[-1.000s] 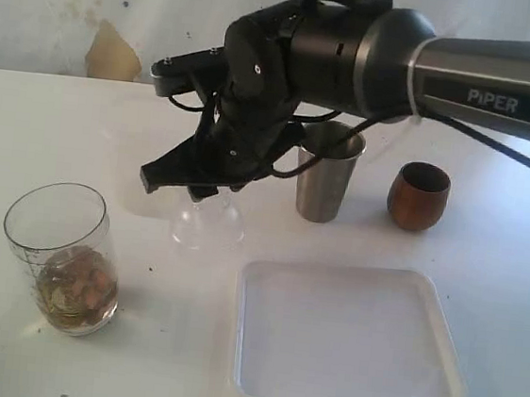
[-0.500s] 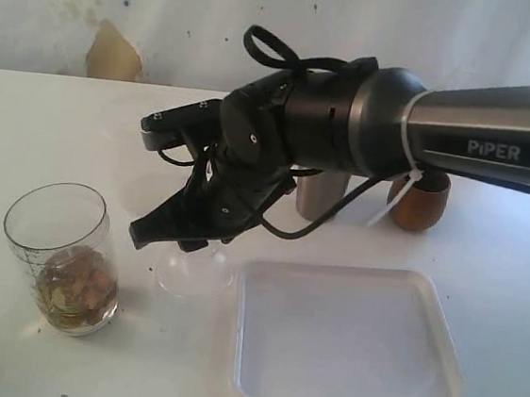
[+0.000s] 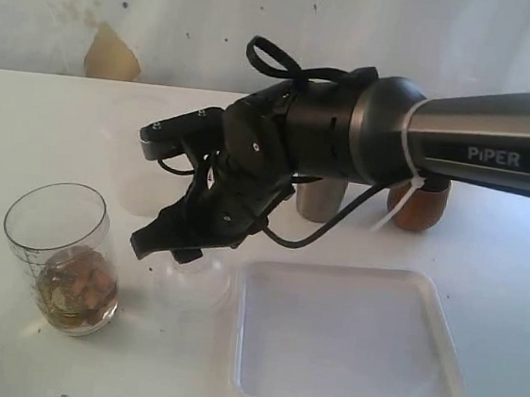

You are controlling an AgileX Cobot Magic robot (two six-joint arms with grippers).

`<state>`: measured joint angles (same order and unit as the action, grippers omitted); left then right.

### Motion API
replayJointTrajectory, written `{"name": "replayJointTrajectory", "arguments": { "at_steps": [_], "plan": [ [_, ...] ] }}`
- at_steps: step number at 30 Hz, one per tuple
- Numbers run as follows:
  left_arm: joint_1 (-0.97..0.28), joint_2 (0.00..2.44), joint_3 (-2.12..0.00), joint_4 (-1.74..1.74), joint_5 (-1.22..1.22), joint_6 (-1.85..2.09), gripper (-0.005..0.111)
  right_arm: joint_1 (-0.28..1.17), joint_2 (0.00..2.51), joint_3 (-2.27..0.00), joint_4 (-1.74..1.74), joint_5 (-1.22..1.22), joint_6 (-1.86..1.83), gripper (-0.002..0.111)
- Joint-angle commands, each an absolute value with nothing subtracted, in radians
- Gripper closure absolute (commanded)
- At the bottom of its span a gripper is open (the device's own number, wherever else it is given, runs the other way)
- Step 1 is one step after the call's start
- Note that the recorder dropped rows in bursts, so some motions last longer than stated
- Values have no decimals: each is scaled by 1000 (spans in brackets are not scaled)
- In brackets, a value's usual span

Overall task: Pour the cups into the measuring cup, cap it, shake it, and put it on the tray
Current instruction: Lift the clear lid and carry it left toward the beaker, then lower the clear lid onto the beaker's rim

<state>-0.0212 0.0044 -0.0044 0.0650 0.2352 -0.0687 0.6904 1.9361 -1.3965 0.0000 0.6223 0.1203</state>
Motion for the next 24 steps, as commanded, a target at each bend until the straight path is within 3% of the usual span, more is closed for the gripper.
{"name": "replayJointTrajectory", "arguments": {
  "at_steps": [1,16,24],
  "plan": [
    [-23,0,0,66,233,-71,107,691,1923,-1394,5,654,108,50],
    [-23,0,0,66,233,-71,107,691,2007,-1625,97,946,109,50],
    [-23,0,0,66,233,-71,107,687,2089,-1702,49,968,118,50]
  ]
}}
